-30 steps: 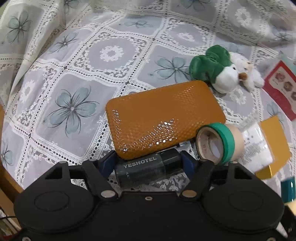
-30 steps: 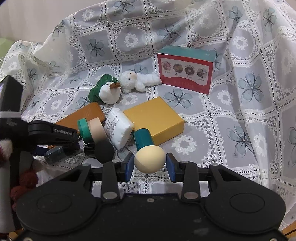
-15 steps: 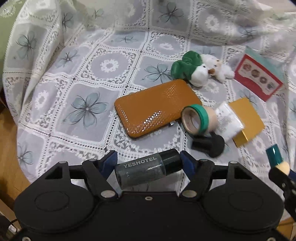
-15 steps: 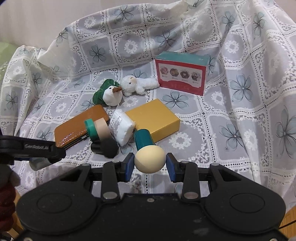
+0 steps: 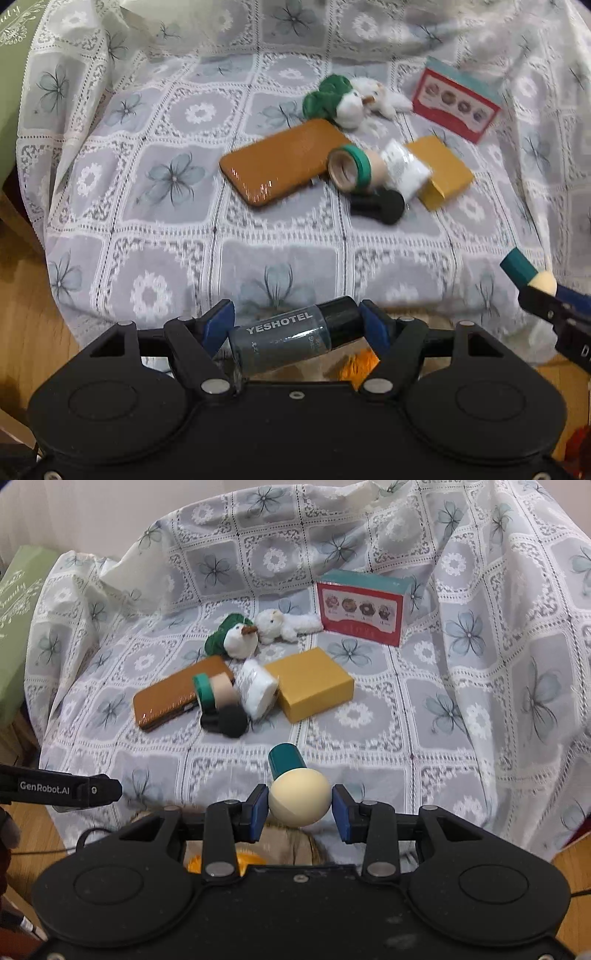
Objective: Organize soft objects
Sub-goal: 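Carry the sponge stick and bottle to the basket and release both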
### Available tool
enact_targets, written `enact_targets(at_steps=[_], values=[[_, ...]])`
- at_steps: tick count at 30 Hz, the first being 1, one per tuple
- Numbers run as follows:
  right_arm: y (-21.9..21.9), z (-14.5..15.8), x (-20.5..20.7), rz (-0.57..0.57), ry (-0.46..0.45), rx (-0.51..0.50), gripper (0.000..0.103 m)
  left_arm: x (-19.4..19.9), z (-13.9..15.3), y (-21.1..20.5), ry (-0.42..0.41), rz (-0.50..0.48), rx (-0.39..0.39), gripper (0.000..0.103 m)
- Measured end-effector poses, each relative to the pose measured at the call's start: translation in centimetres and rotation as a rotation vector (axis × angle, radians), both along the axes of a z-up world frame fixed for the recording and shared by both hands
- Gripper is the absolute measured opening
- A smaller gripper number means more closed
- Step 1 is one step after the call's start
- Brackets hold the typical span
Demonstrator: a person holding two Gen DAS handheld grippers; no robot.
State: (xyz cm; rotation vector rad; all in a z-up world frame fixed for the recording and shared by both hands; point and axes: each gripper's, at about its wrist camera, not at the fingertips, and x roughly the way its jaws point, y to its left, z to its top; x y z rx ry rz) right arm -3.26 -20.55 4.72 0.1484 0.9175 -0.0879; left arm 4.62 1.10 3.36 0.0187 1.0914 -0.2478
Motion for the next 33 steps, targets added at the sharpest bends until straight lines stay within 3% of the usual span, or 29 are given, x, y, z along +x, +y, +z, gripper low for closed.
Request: enact_targets(at_steps=[14, 23, 33], values=[[1.7, -0.2, -4.6, 0.098, 0.07, 0.01, 0.036, -4.4, -1.9, 0.9, 0.099, -0.076, -0.003, 0.069], [2.1, -0.3, -4.8, 0.138, 0.091, 0.033, 0.036, -4.9, -3.1, 1.2, 0.155, -0.054, -0.019, 0.069], [1.9, -0.7, -4.9, 0.148, 0.109, 0.034, 0.036, -5.2, -3.6, 0.7, 0.165, -0.079, -0.001, 0.069]])
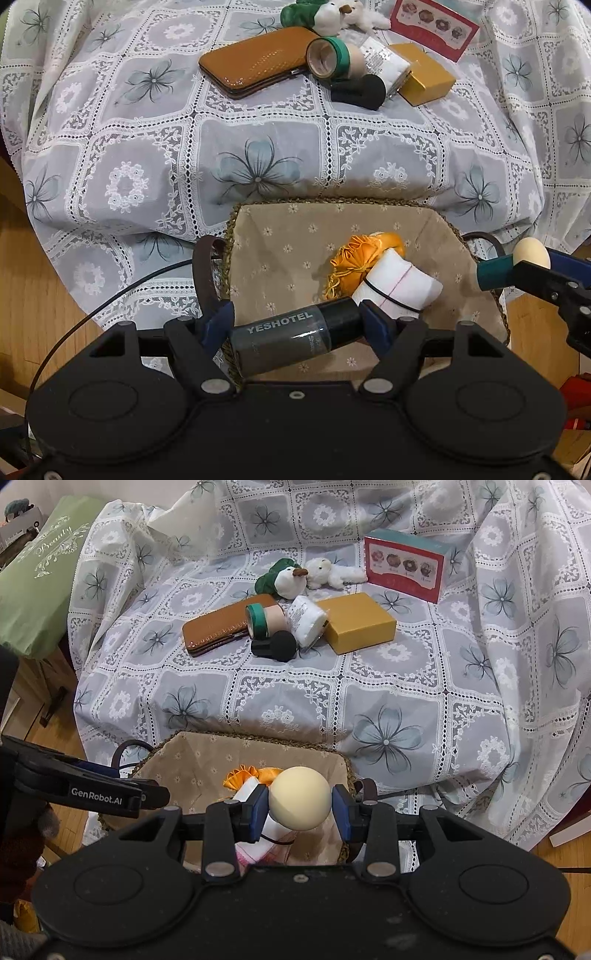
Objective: Organize soft objects
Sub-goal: 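Carry the sponge stick and bottle to the basket and release both, then withdraw both tools from the basket toward the remaining objects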
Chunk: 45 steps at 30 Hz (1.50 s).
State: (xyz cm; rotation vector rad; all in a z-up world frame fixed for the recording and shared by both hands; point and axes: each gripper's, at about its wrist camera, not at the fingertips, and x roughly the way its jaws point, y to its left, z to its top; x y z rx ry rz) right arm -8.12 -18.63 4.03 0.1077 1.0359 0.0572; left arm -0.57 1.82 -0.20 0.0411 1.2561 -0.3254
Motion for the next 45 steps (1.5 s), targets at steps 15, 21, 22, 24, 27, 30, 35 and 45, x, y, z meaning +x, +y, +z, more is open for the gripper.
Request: enact_targets(at_steps=[15, 21, 22, 24, 27, 30, 35, 45], values=[[0.0, 0.0, -0.2, 0.01, -0.013, 0.017, 0.059, 0.0, -0.4, -0.2, 0.012, -0.005, 0.004, 0.076], [0.0, -0.2, 0.0, 0.011, 0.001, 0.034, 0.063, 0.0, -0.5, -0.3, 0.017, -0.006, 0.004, 0.076], [0.0, -0.2, 0.0, 0.01, 0.003, 0.036, 0.063, 0.0, -0.6, -0.3, 0.017, -0.005, 0.004, 0.076], [-0.1, -0.3, 0.1, 0.005, 0.006, 0.041, 0.067, 0.0, -0.6, -0.3, 0.018, -0.003, 0.004, 0.076], [-0.1, -0.3, 0.3, 0.002, 0.007, 0.047, 0.069, 0.1, -0.6, -0.2, 0.019, 0.001, 0.005, 0.076], [-0.1, -0.4, 0.5, 0.001, 0.011, 0.052, 0.071, 0.2, -0.6, -0.2, 0.02, 0.002, 0.003, 0.076], [0.1, -0.5, 0.9, 0.006, 0.016, 0.059, 0.073, 0.3, -0.5, -0.3, 0.011, 0.002, 0.008, 0.076], [-0.3, -0.7, 2.2, -0.019, 0.022, 0.078, 0.077, 1.1, 0.2, -0.2, -0.035, 0.035, 0.004, 0.078]])
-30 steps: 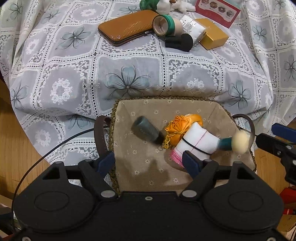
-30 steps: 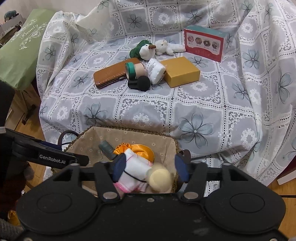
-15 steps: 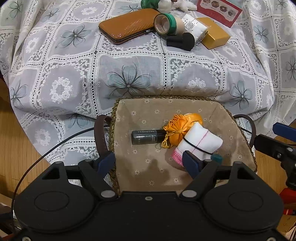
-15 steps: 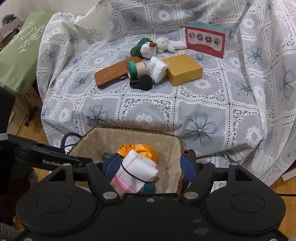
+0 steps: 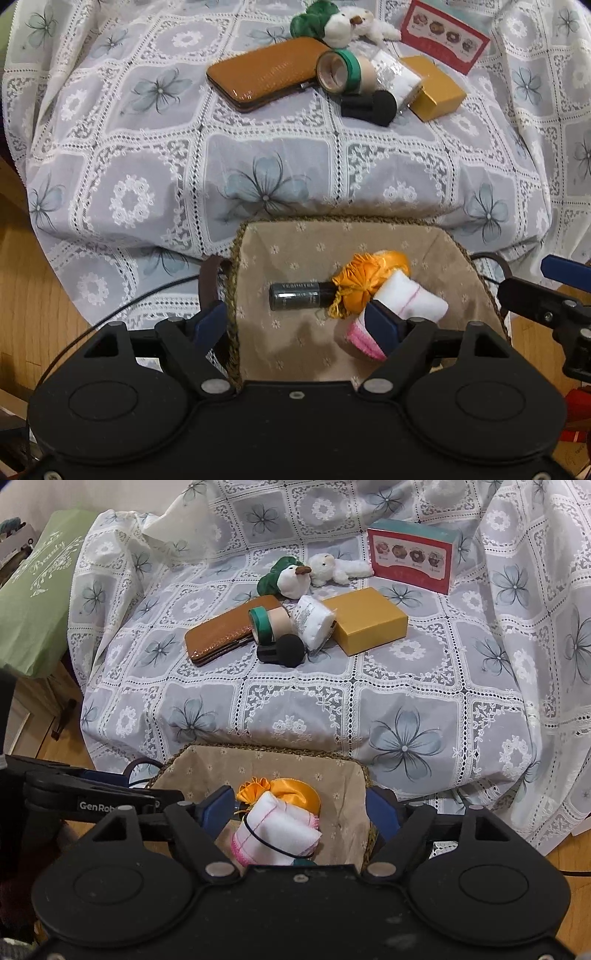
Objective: Organize soft objects
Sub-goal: 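Withdraw both tools from the basket toward the remaining objects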
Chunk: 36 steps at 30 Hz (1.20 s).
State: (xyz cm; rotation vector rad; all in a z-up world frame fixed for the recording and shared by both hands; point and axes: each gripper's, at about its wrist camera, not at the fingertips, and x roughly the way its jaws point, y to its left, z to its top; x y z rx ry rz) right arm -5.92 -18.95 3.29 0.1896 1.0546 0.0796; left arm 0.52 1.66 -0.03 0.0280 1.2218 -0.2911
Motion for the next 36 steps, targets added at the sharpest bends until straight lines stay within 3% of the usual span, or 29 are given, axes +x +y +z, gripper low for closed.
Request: enact_targets(at_steps=[12, 23, 31, 34, 36], values=[[-0.5, -0.3, 2.0, -0.021, 0.017, 0.065, 0.077, 1.4, 0.8, -0.6, -0.041, 0.003, 0.005, 0.078], [-1.9, -1.9, 4.1, -0.072, 0.127, 0.225, 0.076, 3.7, 1.4, -1.2, -0.074, 0.015, 0.02, 0.078], [-2.7, -1.4, 6.0, -0.097, 0.064, 0.227, 0.077, 5.1, 1.5, -1.4, -0.086, 0.025, 0.038, 0.078], [-2.9, -0.8, 7.3, -0.081, 0.021, 0.221, 0.079, 5.9, 1.9, -1.5, -0.103, 0.031, 0.041, 0.078], [-3.0, -0.2, 7.9, -0.083, -0.028, 0.217, 0.087, 6.4, 2.2, -1.6, -0.117, 0.033, 0.04, 0.078]])
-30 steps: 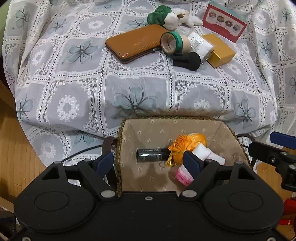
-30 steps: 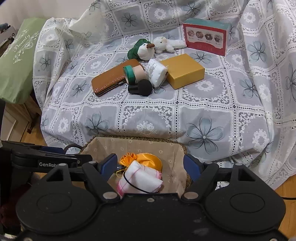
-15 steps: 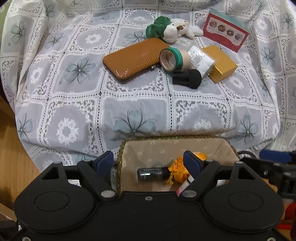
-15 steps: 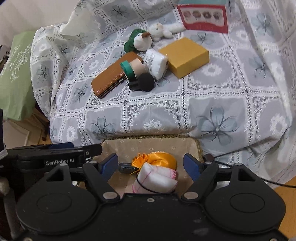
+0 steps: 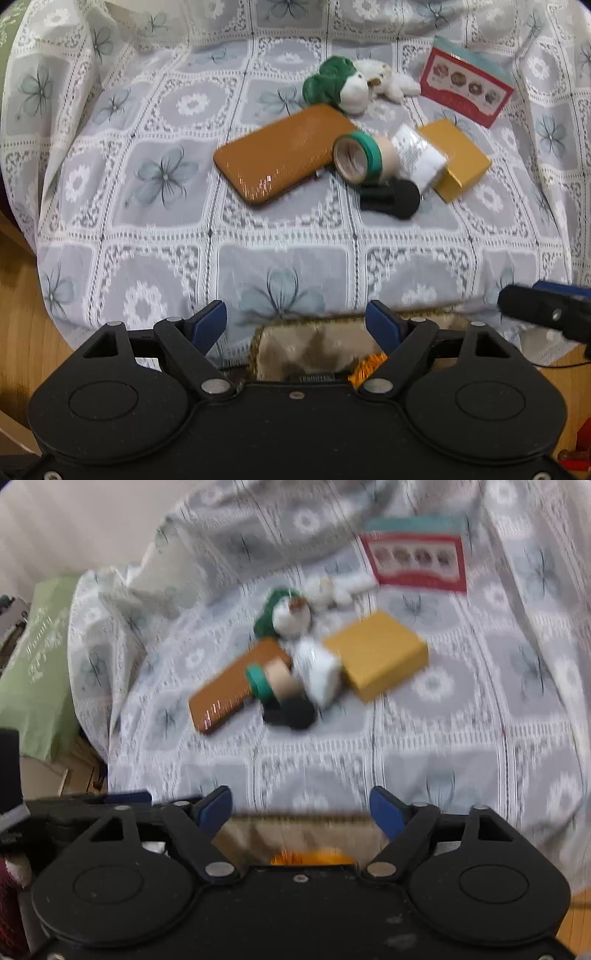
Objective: Organize soft objects
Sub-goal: 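Withdraw both tools from the basket toward the remaining objects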
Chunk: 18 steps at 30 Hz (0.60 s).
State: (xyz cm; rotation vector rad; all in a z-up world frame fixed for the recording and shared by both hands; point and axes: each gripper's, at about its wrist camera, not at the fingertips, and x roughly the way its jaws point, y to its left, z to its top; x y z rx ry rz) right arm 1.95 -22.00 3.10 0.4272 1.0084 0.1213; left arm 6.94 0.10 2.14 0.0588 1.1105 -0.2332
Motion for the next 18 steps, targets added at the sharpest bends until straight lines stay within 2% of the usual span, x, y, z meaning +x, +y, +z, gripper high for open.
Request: enact_targets(at_steps=[6, 10, 12, 18], values=[[-0.6, 1.5, 1.9, -0.053, -0.123, 0.008, 0.094, 1.5, 0.4, -0.3, -0.032, 0.004, -0.006, 0.082], [-1.1, 1.2, 3.7, -0.075, -0.117, 0.019, 0.094, 2.2, 0.4, -0.7, -0.06, 0.003, 0.016, 0.082], [-1.4, 0.8, 4.4, -0.081, -0.105, 0.036, 0.09, 2.8, 0.4, -0.9, -0.075, 0.0, 0.026, 0.082], [-1.8, -0.2, 5.2, -0.077, -0.075, 0.035, 0.084, 5.2, 0.7, -1.9, -0.091, 0.008, -0.012, 0.082]])
